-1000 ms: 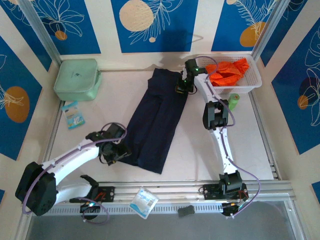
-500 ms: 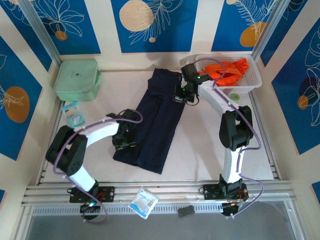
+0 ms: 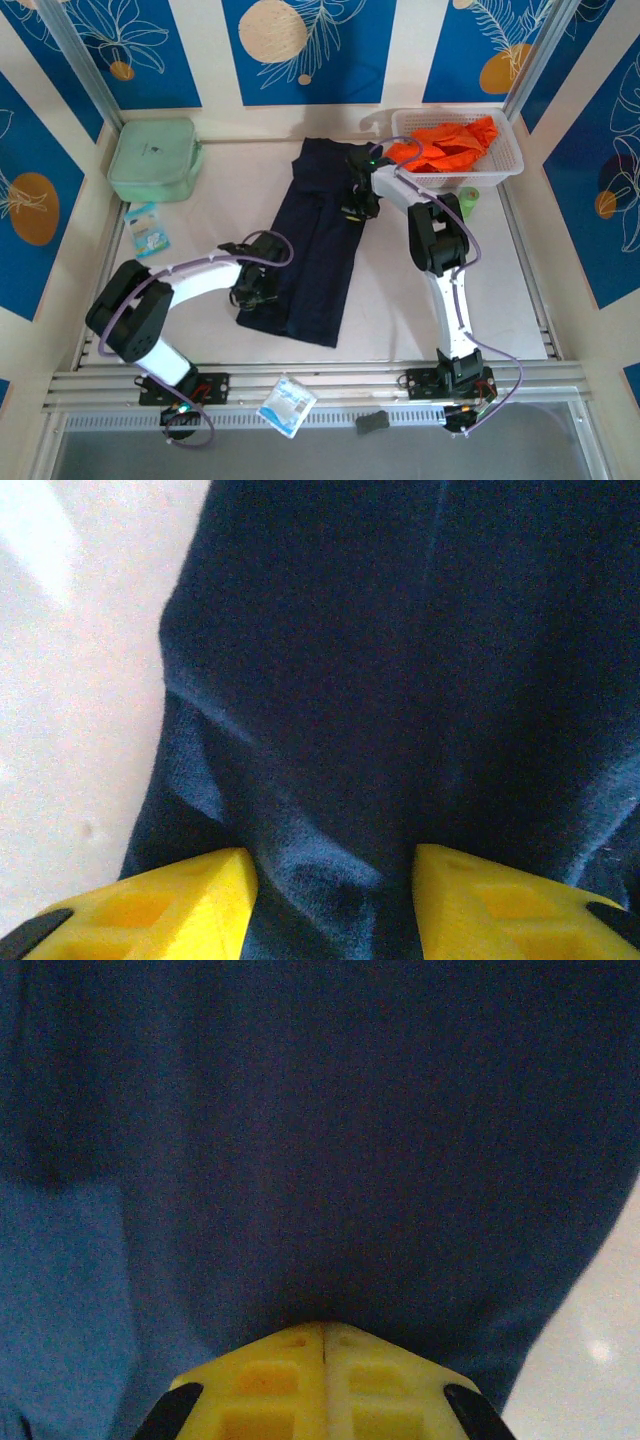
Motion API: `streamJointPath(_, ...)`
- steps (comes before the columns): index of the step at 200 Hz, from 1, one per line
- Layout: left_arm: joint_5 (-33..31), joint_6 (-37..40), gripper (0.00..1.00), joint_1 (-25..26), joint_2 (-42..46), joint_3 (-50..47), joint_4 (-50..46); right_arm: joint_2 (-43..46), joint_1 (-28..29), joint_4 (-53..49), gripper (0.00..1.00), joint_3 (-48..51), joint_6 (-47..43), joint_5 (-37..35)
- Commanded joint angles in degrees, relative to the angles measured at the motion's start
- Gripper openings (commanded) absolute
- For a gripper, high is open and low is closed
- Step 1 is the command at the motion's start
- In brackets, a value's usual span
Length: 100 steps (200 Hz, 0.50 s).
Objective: Fold and stack the t-shirts
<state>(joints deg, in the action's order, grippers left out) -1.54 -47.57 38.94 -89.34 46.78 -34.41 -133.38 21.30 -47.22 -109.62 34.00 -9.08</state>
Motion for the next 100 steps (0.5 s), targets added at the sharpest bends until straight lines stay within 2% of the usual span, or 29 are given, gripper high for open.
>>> streamJointPath(1, 6.3, -7.8, 0.49, 4.4, -1.5, -7.1, -1.9, -4.4, -0.3, -3.5, 0.00, -4.3, -3.9, -2.9)
streamJointPath(57, 9.8, -21.1, 0.56, 11.3, 2.7, -11.1, 7.7, -13.3, -0.7, -9.6, 0.00, -17.8, -12.4, -2.8)
streamJointPath(100, 8.8, -21.8, 0.57, 12.6, 3.6, -8.2, 4.1, -11.3, -0.6, -8.7, 0.00, -14.3, -12.3, -2.2)
